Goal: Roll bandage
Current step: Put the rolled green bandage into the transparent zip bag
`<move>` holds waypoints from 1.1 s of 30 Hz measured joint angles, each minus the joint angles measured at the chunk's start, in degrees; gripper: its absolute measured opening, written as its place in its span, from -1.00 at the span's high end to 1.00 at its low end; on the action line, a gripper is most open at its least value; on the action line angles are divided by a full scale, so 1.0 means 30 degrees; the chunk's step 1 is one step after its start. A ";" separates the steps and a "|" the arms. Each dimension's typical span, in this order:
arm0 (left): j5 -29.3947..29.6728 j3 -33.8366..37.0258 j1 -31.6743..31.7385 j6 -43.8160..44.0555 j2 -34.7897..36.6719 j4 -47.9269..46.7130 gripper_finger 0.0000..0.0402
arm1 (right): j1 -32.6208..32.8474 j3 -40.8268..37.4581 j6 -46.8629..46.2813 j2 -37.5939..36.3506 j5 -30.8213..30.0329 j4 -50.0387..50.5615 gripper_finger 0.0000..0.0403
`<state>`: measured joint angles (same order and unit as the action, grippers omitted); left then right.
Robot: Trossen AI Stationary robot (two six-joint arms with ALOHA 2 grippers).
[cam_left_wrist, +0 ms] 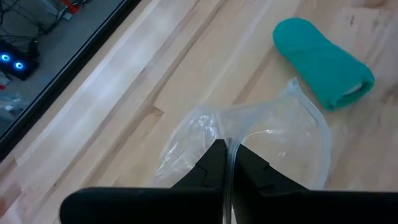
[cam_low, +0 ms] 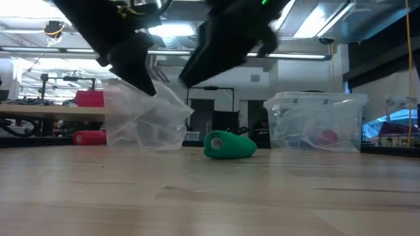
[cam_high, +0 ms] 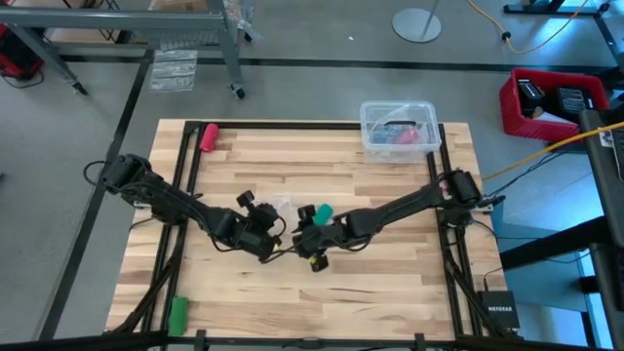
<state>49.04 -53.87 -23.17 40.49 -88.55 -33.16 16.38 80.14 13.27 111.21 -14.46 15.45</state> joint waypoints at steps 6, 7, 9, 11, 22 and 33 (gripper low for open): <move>-0.0129 0.0128 -0.0041 -0.0002 -0.0008 -0.0498 0.99 | 0.0435 -0.0036 -0.0684 -0.2967 -0.0327 0.5431 0.02; -0.0407 0.0140 -0.0080 0.0000 -0.0074 -0.0353 0.99 | 0.0420 -0.0221 -0.0789 -0.3549 -0.0299 0.5720 0.02; -0.0595 0.0029 -0.0097 -0.0011 -0.0081 -0.0089 0.99 | 0.0069 -0.1249 -0.0589 -0.4351 0.0096 0.5783 0.02; -0.0441 0.0029 -0.0031 -0.0040 -0.0015 -0.0233 0.99 | -0.0416 -0.2666 0.0104 -0.4860 0.0405 0.5169 0.02; -0.0482 0.0044 -0.0040 -0.0210 0.0007 -0.0110 0.99 | -0.2850 -0.6467 0.2233 -0.4494 0.2549 -0.0783 -0.07; -0.0795 0.0036 -0.0045 -0.0145 0.0007 0.0180 0.99 | -0.3320 -0.6494 0.7503 -0.2561 0.3243 -0.2274 -0.57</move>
<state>46.65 -53.76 -23.31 40.05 -88.53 -32.62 6.42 60.66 35.78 103.53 -4.73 8.62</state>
